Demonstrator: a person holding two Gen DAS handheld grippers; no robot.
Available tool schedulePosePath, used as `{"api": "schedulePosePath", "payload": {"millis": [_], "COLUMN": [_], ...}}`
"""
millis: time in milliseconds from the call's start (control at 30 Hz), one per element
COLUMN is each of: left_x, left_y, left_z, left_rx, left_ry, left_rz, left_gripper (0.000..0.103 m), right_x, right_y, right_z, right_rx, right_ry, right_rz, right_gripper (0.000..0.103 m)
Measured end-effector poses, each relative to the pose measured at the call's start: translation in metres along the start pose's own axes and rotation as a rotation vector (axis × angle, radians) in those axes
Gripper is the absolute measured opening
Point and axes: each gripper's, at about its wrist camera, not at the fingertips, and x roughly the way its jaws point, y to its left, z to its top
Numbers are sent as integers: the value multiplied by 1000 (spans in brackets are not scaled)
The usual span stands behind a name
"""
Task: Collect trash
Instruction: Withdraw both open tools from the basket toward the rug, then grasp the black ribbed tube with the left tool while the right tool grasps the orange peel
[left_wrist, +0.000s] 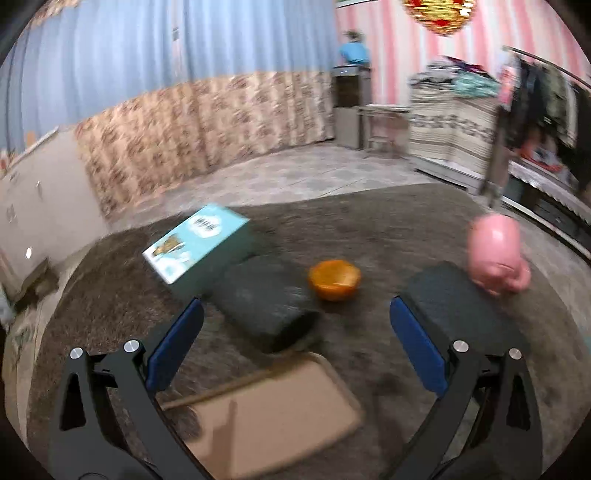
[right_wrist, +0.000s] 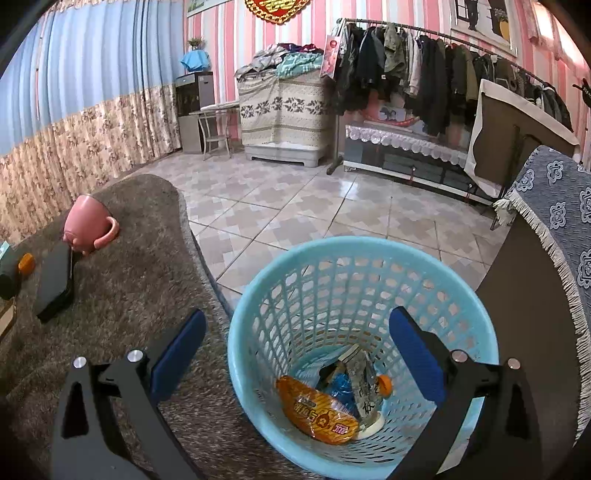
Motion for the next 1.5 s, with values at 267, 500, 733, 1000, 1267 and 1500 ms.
{"api": "schedulePosePath", "payload": {"millis": [267, 500, 733, 1000, 1267, 1500], "left_x": [61, 69, 33, -16, -4, 13], "left_y": [12, 6, 24, 79, 158, 173], "left_z": [9, -3, -7, -12, -19, -27], "left_rx": [-31, 18, 45, 88, -67, -98], "left_ry": [114, 130, 74, -54, -49, -45], "left_rz": [8, 19, -76, -44, 42, 68], "left_gripper": [96, 81, 72, 72, 72, 72], "right_x": [11, 8, -9, -31, -33, -17], "right_y": [8, 32, 74, 144, 201, 290], "right_z": [-3, -5, -5, -12, 0, 20], "right_rx": [-20, -104, -218, -378, -347, -352], "right_ry": [41, 39, -12, -48, -46, -50], "right_rz": [-4, 7, 71, 209, 341, 429], "right_gripper": [97, 97, 97, 97, 97, 97]}}
